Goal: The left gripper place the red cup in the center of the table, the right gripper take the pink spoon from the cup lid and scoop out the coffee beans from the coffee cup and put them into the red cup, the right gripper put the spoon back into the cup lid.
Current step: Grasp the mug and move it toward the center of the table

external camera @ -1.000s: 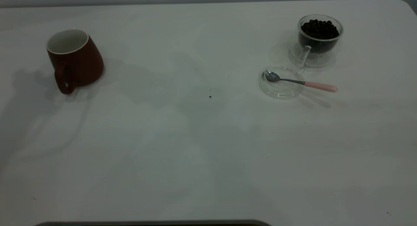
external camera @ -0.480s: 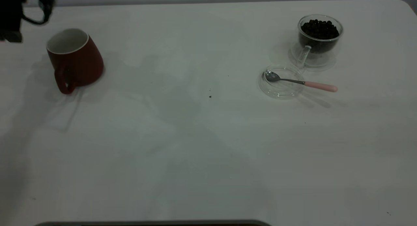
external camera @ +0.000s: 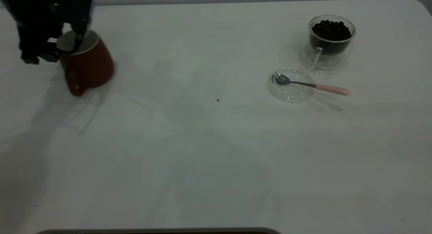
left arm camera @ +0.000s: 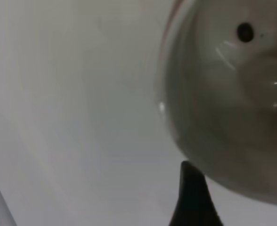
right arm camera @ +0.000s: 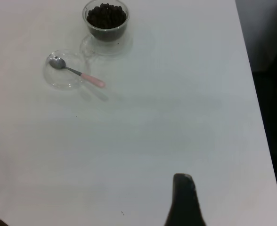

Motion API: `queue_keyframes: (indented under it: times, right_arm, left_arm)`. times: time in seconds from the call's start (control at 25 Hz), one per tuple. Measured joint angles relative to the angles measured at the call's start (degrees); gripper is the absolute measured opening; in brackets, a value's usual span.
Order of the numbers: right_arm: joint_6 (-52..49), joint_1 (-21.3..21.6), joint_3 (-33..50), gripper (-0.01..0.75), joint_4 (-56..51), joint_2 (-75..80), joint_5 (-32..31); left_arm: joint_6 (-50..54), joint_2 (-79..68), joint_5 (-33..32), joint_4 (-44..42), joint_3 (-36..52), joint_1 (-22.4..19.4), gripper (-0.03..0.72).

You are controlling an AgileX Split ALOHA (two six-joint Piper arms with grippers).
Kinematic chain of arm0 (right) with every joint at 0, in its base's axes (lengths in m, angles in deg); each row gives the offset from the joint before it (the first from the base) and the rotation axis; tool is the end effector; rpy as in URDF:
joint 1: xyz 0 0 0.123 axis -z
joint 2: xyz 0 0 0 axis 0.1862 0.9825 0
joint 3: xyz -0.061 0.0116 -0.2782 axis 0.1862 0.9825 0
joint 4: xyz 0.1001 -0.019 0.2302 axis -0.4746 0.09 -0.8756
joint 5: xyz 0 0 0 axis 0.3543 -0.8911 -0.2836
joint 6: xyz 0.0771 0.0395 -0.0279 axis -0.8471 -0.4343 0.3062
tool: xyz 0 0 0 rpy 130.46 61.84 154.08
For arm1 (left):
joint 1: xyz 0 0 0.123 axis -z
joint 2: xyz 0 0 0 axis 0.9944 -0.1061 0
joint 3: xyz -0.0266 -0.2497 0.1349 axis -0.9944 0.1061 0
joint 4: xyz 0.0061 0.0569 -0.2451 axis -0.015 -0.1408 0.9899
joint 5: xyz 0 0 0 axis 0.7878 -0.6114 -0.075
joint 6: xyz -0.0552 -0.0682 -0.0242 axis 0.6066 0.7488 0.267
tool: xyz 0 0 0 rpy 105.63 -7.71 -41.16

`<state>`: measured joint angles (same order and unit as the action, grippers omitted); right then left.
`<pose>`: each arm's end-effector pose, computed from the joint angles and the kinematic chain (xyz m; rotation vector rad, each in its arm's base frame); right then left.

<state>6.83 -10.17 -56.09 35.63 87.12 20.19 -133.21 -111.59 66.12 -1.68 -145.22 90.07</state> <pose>0.0002 0.0004 0.2645 -0.0275 2.1690 -0.0188 0.4436 -0.0346 0.0557 2.0121 1.9300 0.6278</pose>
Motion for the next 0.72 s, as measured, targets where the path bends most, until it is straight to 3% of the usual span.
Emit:
queue_keyframes:
  times: [0.48,0.72]
  right_arm:
    - [0.05,0.00,0.00,0.589,0.00,0.00,0.00]
    - [0.05,0.00,0.00,0.589,0.00,0.00,0.00]
  left_arm:
    - [8.05,-0.06,0.65,0.11,-0.10,15.12,0.569]
    - [13.90,-0.06,1.54,0.11,-0.46,20.56,0.569]
